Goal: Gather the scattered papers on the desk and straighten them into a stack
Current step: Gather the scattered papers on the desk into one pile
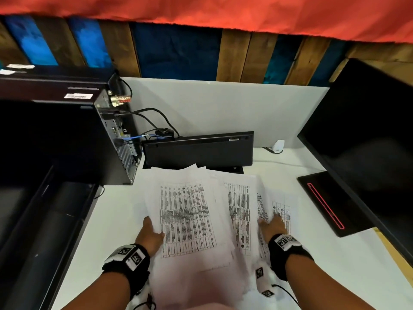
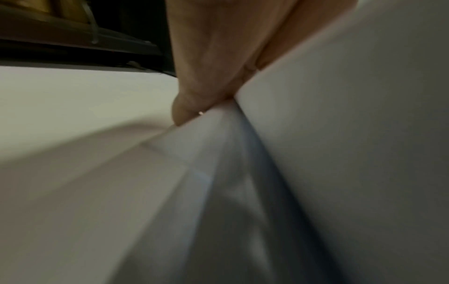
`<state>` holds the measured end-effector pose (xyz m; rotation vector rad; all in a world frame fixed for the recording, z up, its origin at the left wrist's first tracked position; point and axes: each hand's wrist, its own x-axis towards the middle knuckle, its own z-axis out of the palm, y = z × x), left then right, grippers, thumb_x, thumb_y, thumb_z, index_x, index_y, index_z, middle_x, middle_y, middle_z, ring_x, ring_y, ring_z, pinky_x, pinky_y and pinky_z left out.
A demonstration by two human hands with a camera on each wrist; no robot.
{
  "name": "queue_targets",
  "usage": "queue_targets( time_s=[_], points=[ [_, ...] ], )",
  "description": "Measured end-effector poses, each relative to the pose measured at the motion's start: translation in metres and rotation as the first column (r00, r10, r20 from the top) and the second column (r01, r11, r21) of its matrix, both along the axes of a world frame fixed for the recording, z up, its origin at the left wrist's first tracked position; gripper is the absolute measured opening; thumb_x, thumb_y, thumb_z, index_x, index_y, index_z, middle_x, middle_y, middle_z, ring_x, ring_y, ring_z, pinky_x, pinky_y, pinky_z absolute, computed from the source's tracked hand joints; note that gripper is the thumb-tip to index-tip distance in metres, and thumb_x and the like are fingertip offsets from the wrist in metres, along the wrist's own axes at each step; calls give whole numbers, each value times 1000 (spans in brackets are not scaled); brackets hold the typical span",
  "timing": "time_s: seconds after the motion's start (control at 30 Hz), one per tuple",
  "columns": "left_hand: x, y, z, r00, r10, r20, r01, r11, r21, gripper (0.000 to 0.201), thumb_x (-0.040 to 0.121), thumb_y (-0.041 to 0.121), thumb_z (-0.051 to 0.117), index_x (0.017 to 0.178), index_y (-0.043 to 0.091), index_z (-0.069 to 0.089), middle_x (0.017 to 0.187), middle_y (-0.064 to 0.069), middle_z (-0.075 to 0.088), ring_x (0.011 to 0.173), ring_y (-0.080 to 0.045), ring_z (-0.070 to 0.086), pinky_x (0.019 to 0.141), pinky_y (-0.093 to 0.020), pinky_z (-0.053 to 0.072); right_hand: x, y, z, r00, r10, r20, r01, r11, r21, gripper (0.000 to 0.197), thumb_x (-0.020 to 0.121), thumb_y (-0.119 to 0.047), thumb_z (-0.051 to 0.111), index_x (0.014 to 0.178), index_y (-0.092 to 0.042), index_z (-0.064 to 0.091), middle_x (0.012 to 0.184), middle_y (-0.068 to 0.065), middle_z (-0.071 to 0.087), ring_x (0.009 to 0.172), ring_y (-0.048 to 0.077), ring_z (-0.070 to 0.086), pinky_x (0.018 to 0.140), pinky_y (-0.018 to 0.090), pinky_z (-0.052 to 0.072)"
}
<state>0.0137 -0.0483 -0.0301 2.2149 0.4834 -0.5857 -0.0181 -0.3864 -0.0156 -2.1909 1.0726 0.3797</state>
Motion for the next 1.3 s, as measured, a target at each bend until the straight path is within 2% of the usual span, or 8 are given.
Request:
queue_targets(
  time_s=[0.13,0.3,0.4,0.53,0.77,1.0,1.13,1.3],
  points=[
    [-2,-31,9,993,-99,63,80,965,250,60,87,35,60,136,11,38,142,-20,37,129,-40,37,108,-40,32,8,19,2,994,91,58,-95,993,65,40,98,-22,45,129,2,40,129,23,52,111,35,57,86,32,45],
    [4,-45,10,992,59,113,-52,997,-58,53,83,12,66,127,2,41,125,-22,54,108,-31,54,95,-35,44,5,14,19,993,52,106,-60,996,66,35,81,-13,70,111,1,58,111,17,66,87,26,59,79,27,48],
    [6,-37,10,976,210,62,-204,974,-95,67,79,9,71,135,-2,35,125,-22,55,108,-33,56,91,-35,44,2,7,38,978,74,192,-71,997,-25,26,80,-8,68,104,0,63,95,12,67,87,26,62,71,22,42],
    [3,-20,-5,956,292,5,-290,951,-105,47,71,8,74,114,0,57,103,-17,69,86,-27,63,82,-34,52,4,8,71,925,148,350,-99,983,-154,11,79,-11,67,90,-8,67,70,2,59,74,27,62,64,23,43],
    [5,-13,-2,971,235,42,-235,972,18,11,85,6,59,93,3,52,107,-22,62,97,-32,56,82,-34,41,2,12,134,754,310,579,-81,919,-387,5,86,-15,60,86,-14,65,59,3,55,56,28,56,56,27,46],
    [12,0,-1,962,271,34,-273,953,132,43,79,24,65,115,2,59,119,-23,58,110,-42,56,94,-43,47,6,6,205,454,180,873,38,975,-221,13,85,-14,64,98,-13,66,74,7,65,68,24,62,69,32,51],
    [17,-5,15,971,232,60,-234,972,33,68,82,10,67,140,2,32,124,-18,55,115,-37,54,90,-32,41,18,14,185,702,25,711,-61,998,25,25,82,-11,70,106,-8,63,86,7,66,76,21,61,67,23,45],
    [38,4,21,964,264,14,-265,963,41,54,91,31,56,133,-1,46,139,-20,50,127,-35,49,101,-35,39,27,30,91,941,118,316,-140,989,47,36,78,-16,75,109,-5,60,100,14,67,79,22,57,70,27,43]
  ],
)
